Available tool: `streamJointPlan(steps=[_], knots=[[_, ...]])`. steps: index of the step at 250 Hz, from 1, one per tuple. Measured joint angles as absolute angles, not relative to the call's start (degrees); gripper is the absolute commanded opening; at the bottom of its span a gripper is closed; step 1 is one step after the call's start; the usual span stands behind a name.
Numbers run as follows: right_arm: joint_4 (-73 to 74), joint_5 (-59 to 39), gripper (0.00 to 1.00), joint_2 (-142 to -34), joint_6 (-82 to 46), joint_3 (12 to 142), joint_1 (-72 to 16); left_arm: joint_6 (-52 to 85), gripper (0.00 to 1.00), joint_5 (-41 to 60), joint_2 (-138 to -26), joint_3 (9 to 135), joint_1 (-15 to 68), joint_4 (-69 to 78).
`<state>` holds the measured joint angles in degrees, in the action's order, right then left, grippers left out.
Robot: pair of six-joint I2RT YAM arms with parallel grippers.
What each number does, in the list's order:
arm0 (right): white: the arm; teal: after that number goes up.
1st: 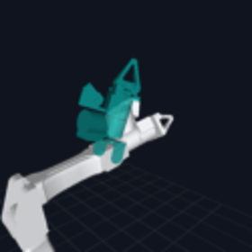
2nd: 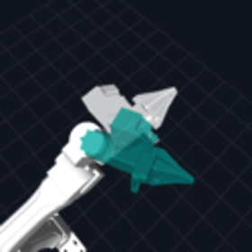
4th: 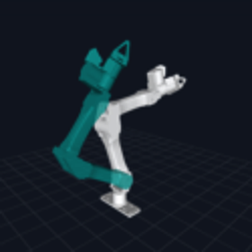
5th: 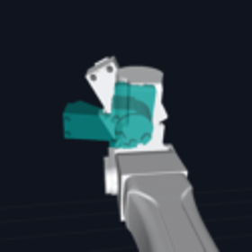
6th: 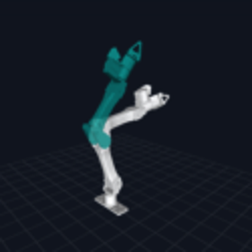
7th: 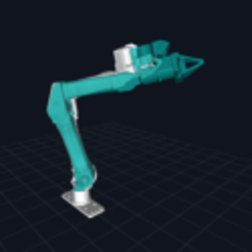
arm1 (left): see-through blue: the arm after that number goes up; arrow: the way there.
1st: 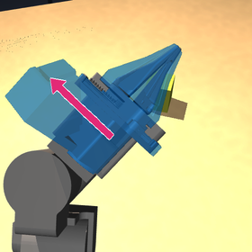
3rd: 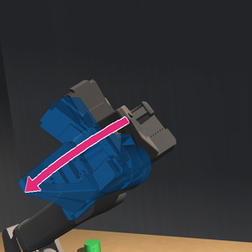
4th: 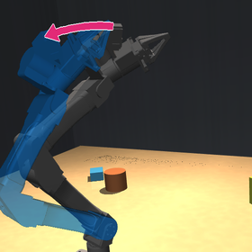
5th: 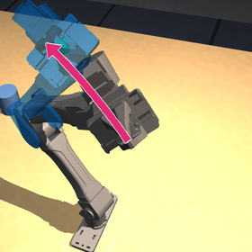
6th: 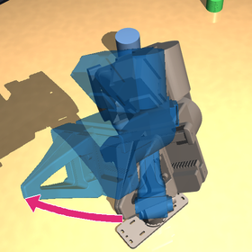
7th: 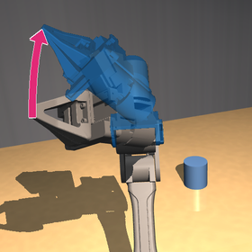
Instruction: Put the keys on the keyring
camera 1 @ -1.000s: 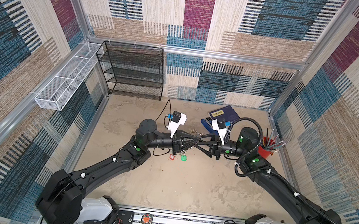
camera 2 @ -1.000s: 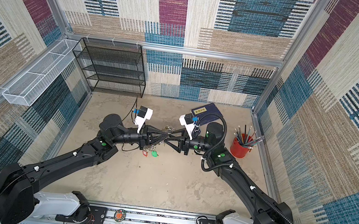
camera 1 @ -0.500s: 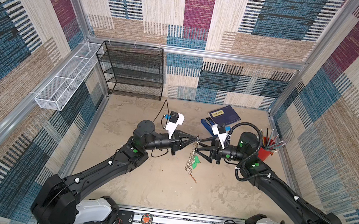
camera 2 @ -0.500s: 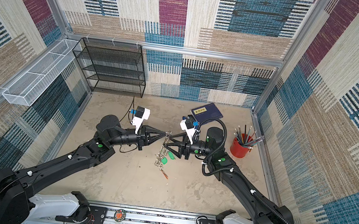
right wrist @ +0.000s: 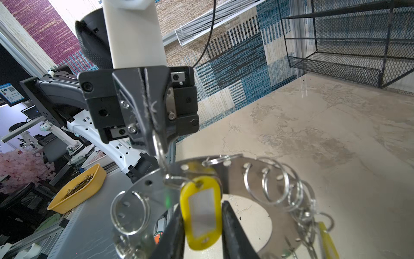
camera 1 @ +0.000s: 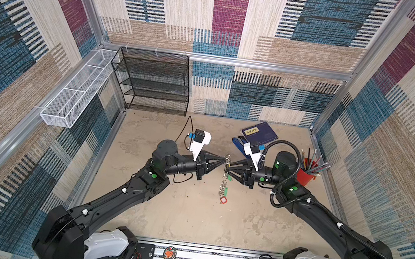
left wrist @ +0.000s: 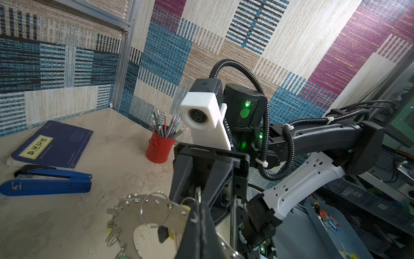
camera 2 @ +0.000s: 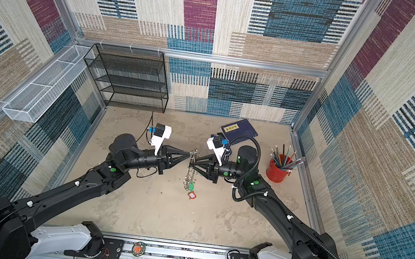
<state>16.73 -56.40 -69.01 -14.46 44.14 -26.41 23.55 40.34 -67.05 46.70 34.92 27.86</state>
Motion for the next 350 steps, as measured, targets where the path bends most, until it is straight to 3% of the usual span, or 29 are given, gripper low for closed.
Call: streamJointPlan(steps=[45, 121, 350], knots=[[15.9, -54.46, 0.12, -67.57, -14.09, 43.92, -26.5, 21.32, 0.0, 39.33, -66.0, 46.72, 34.92, 25.15], [12.21, -51.33, 0.06, -66.57, -12.4, 45.39, -26.5, 20.53, 0.0, 39.16, -65.56, 46.72, 34.87, 22.55], [8.71, -40.86, 0.0, -64.51, -9.56, 47.07, -27.33, 17.8, 0.0, 35.55, -64.38, 46.72, 34.39, 19.05]])
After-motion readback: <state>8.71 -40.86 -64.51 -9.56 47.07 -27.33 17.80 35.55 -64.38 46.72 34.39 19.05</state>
